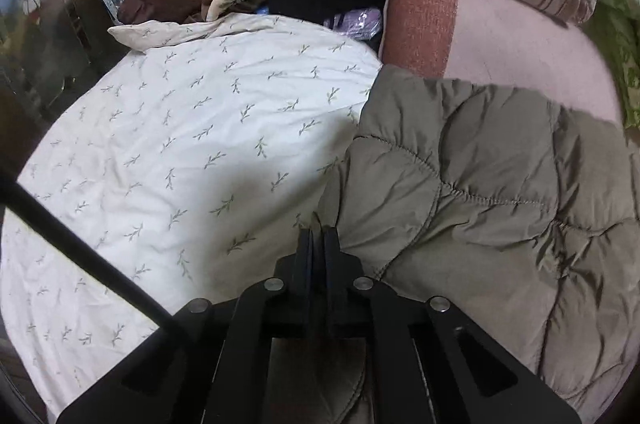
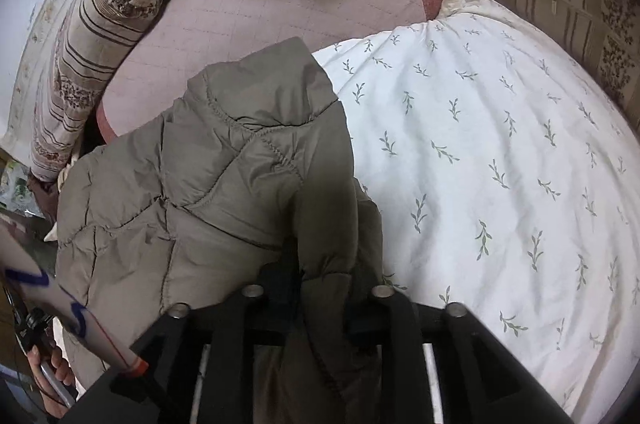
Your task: Fold large clothes
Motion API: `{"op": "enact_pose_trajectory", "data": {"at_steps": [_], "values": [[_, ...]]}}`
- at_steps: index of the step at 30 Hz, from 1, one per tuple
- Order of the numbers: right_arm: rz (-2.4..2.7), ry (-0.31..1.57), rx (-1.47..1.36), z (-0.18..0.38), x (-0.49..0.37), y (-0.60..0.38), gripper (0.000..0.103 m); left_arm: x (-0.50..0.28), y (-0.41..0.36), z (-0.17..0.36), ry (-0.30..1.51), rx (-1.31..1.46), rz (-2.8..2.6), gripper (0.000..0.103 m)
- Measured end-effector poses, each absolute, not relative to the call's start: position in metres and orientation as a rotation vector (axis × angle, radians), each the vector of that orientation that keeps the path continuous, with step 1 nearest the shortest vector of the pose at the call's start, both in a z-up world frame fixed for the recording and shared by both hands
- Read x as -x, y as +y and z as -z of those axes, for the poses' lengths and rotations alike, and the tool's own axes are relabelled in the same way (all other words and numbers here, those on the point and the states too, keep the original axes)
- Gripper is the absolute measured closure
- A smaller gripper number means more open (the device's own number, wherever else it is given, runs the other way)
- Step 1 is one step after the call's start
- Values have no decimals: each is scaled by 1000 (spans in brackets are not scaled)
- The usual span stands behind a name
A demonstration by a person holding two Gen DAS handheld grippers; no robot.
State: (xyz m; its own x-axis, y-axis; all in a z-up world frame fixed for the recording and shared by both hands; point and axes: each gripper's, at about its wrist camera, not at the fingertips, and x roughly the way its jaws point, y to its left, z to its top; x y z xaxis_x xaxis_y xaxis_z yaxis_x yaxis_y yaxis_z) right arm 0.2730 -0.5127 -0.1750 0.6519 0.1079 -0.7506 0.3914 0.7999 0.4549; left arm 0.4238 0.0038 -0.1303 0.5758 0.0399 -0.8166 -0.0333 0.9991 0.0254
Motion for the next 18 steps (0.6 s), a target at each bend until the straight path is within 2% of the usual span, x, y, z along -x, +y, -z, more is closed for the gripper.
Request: {"op": "enact_pose_trajectory", "data": {"at_steps": [1, 2, 3, 4, 5, 6, 7, 8, 11, 13, 15, 16, 17, 18], "values": [[171, 837, -643, 169, -270, -513, 72, -423, 2, 131, 952, -18, -46, 98], [176, 827, -633, 162, -271, -511, 59, -422, 2, 129, 944, -18, -43, 97], [181, 809, -617, 154, -269, -511, 37, -420, 2, 122, 929, -7, -37, 95], [173, 782, -607, 148, -269, -509, 29, -417, 4, 109, 895, 12, -34, 90], [151, 737, -585, 136, -268, -509, 24, -415, 6, 99, 861, 29, -15, 65], [149, 730, -572, 131, -270, -509, 24, -416, 7, 89, 830, 43, 2, 25], [140, 731, -575, 128, -277, -512, 23, -420, 7, 78, 786, 55, 17, 16], [111, 739, -601, 128, -286, -517, 23, -424, 5, 75, 771, 59, 20, 15], [-5, 774, -740, 147, -325, -533, 23, -462, -1, 88, 860, 83, 29, 15], [-16, 806, -790, 160, -349, -541, 25, -478, -5, 111, 927, 102, 44, 22], [-6, 861, -798, 170, -363, -541, 66, -487, -9, 136, 1000, 116, 82, 75], [-1, 879, -805, 174, -367, -542, 76, -488, -11, 144, 1034, 117, 94, 84], [-18, 877, -824, 176, -368, -542, 93, -488, -11, 147, 1035, 108, 80, 90], [-28, 872, -831, 175, -368, -542, 102, -487, -9, 144, 1011, 103, 77, 94]]}}
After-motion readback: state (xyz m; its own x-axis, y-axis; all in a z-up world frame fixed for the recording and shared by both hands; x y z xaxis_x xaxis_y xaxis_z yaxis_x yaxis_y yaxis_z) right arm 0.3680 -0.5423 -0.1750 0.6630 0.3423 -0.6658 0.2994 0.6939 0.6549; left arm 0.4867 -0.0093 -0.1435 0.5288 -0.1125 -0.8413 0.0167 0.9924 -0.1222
